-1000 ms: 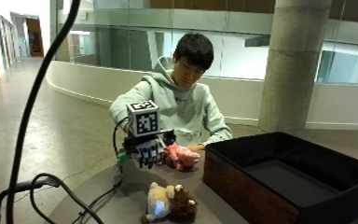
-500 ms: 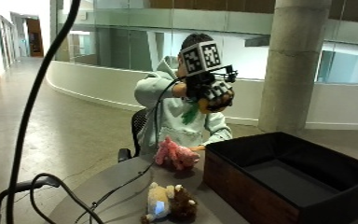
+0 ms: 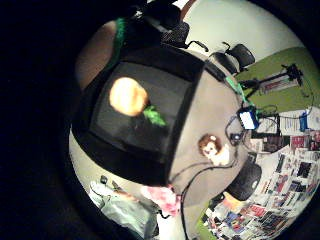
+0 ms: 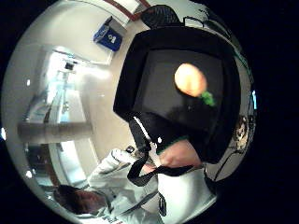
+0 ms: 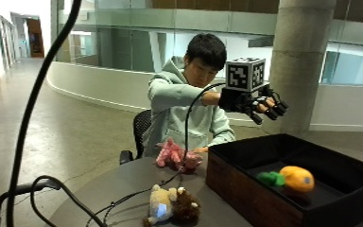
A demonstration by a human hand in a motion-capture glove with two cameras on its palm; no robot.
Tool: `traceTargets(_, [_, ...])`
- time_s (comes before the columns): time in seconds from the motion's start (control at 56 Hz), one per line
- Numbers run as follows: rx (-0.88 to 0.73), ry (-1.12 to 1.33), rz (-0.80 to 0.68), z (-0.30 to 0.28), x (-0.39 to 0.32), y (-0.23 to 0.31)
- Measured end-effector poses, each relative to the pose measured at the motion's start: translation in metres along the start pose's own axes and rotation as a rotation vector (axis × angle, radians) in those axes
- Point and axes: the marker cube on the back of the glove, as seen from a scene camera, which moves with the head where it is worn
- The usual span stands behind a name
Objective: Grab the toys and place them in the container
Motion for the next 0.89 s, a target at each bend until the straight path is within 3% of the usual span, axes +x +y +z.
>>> traceTargets(0.482, [-0.032, -0.081, 0.242, -0.011, 0.151, 0.085])
traceTargets(0.893, [-0.066, 0.047, 0.399, 0.072, 0.249, 0.097])
